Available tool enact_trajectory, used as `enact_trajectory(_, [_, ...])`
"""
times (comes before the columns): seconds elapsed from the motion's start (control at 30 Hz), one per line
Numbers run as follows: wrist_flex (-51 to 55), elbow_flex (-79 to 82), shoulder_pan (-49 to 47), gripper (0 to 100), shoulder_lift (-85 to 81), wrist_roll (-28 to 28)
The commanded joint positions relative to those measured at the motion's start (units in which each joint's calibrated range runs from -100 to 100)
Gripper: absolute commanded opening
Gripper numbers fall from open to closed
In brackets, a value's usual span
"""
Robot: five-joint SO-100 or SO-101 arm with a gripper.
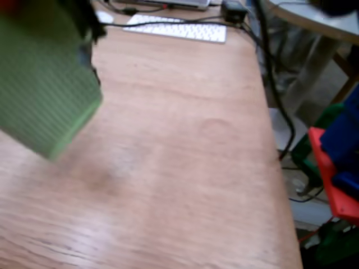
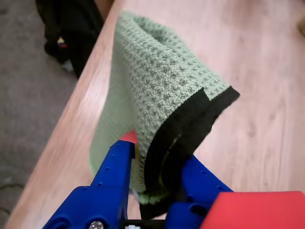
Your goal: Clean the table
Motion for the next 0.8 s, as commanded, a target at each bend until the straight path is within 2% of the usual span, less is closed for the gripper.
enact_trajectory(0.0, [-11.89,-3.88,-0.02,0,7.81,0.93])
enact_trajectory(0.1, [-22.56,-3.88,-0.19,0,15.35,0.34])
enact_trajectory(0.17, [-25.93,-3.88,-3.24,1,19.38,0.29])
enact_trajectory(0.3, [-25.11,-3.88,-7.81,1,26.25,0.24])
enact_trajectory(0.47, [-24.7,-3.88,-7.47,0,33.71,0.2])
enact_trajectory(0.67, [-5.98,-3.88,-6.11,0,34.05,-6.2])
enact_trajectory(0.77, [-4.17,-3.88,-1.38,0,34.05,-7.81])
